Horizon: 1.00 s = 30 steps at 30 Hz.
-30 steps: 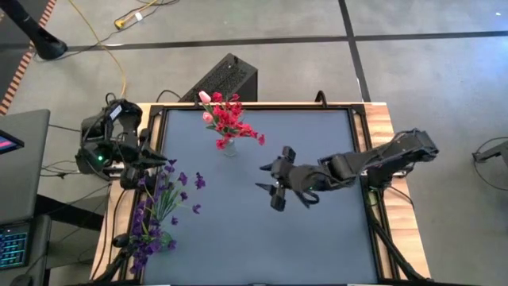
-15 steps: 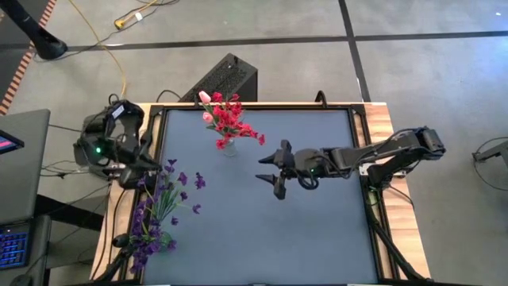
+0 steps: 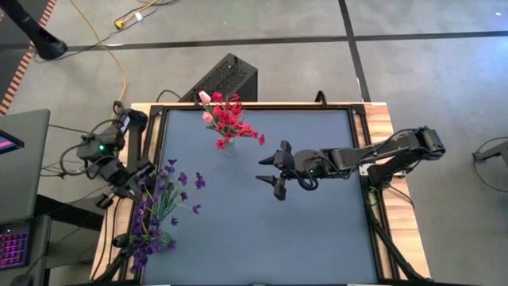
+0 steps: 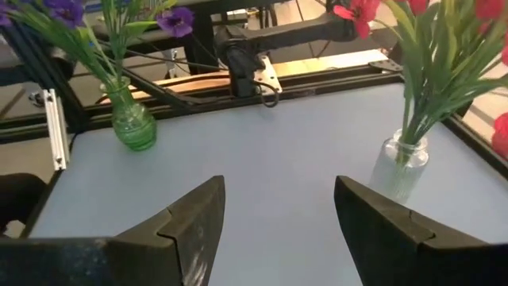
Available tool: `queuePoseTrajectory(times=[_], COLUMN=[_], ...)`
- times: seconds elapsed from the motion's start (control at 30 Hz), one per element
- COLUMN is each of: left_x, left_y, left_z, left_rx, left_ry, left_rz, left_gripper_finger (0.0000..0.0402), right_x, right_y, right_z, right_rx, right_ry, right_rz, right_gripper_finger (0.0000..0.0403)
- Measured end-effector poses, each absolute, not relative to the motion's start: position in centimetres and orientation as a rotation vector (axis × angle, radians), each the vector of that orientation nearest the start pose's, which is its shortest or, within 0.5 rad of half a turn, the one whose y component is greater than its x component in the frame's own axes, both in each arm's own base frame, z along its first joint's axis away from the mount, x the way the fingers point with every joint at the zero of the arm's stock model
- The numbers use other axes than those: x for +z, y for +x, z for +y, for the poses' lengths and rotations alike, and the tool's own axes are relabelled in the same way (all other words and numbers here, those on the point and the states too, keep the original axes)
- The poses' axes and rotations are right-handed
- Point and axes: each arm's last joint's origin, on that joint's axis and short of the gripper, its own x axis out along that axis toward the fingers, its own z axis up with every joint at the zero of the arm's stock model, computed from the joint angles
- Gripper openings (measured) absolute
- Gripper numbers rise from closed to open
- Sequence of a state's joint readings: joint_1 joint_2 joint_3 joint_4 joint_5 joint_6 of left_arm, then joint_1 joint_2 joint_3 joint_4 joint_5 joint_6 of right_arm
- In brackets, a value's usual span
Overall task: Sort flowers into vase by color
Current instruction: Return to Home Position
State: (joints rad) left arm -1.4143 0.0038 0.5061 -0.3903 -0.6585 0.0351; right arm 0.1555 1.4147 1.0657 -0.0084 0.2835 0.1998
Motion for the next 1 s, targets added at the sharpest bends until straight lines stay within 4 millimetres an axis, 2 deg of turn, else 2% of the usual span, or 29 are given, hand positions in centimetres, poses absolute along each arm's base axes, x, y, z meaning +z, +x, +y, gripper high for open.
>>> queuePoseTrajectory(times=[0.17, 0.6, 0.7, 0.8, 1.0], left_x=[27.6, 23.7, 22.9, 23.1, 22.7], left_y=[2.7, 4.7, 5.4, 5.8, 6.6], left_z=[-4.1, -5.4, -5.4, -5.0, -4.2], left_rx=[-0.657, -0.465, -0.438, -0.426, -0.342], left_ry=[-0.032, -0.027, -0.037, -0.032, -0.021], left_rz=[-0.171, -0.131, -0.141, -0.159, -0.126], left_gripper_finger=[0.0, 0.0, 0.0, 0.0, 0.0], right_x=[30.2, 30.1, 29.1, 27.3, 24.6], right_y=[31.6, 31.6, 31.5, 31.3, 30.6], right_z=[4.1, 4.1, 4.1, 3.4, 0.5], right_rx=[-0.166, -0.167, -0.164, -0.174, -0.117], right_ry=[0.126, 0.102, 0.086, 0.087, 0.137], right_rz=[0.349, 0.342, 0.342, 0.312, 0.238], right_gripper_finger=[0.0265, 0.0265, 0.0261, 0.0244, 0.0173])
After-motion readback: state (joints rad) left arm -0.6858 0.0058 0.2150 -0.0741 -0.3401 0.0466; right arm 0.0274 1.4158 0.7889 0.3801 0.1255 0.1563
